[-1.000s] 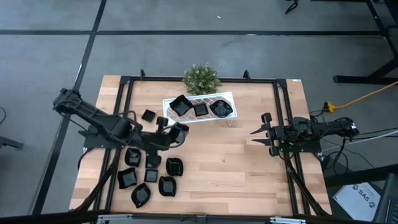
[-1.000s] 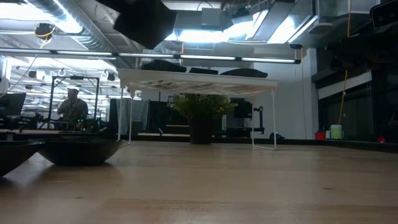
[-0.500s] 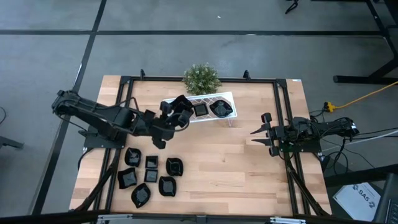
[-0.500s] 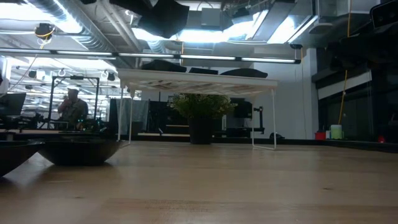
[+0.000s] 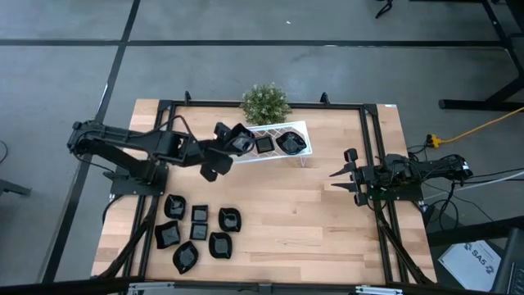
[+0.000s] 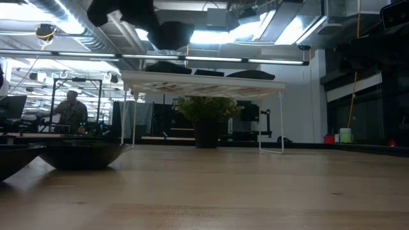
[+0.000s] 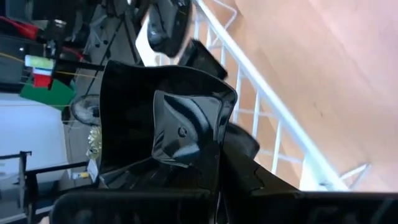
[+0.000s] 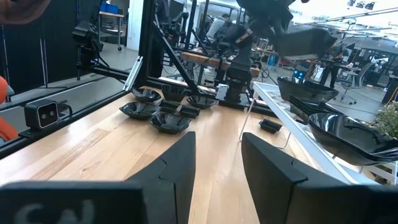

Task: Pick & Place Mini shaped plates
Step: Stack the distorted square plate on top of the distorted square plate on the shelf

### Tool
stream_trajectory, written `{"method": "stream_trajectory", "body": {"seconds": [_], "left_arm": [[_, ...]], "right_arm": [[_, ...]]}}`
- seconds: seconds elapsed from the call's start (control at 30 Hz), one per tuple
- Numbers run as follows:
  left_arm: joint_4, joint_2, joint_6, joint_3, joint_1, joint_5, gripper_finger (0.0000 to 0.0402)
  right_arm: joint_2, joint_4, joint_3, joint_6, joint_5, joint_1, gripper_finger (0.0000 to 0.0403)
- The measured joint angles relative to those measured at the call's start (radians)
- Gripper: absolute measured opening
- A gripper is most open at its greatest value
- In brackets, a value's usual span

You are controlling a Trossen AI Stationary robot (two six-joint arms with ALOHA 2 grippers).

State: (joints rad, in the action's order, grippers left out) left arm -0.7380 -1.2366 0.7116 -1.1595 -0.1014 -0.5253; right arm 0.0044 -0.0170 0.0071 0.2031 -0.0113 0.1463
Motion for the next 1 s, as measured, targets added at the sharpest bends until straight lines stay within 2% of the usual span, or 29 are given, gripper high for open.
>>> {"method": "stream_trajectory", "body": {"seconds": [0.37, 0.63, 0.8, 1.0], "left_arm": [[-0.063, -0.017, 0.072, 0.003, 0.074, 0.035, 0.0002], [-0.073, -0.029, 0.069, 0.005, 0.106, 0.063, 0.0002], [-0.081, -0.032, 0.038, 0.005, 0.107, 0.005, 0.0004], [-0.082, -0.032, 0.032, 0.005, 0.106, 0.014, 0.0026]], "right_arm": [[0.0, 0.0, 0.0, 0.0, 0.0, 0.0, 0.0129], [0.0, 0.0, 0.0, 0.0, 0.0, 0.0, 0.0129], [0.0, 0.0, 0.0, 0.0, 0.0, 0.0, 0.0129], [0.0, 0.0, 0.0, 0.0, 0.0, 0.0, 0.0129]]}}
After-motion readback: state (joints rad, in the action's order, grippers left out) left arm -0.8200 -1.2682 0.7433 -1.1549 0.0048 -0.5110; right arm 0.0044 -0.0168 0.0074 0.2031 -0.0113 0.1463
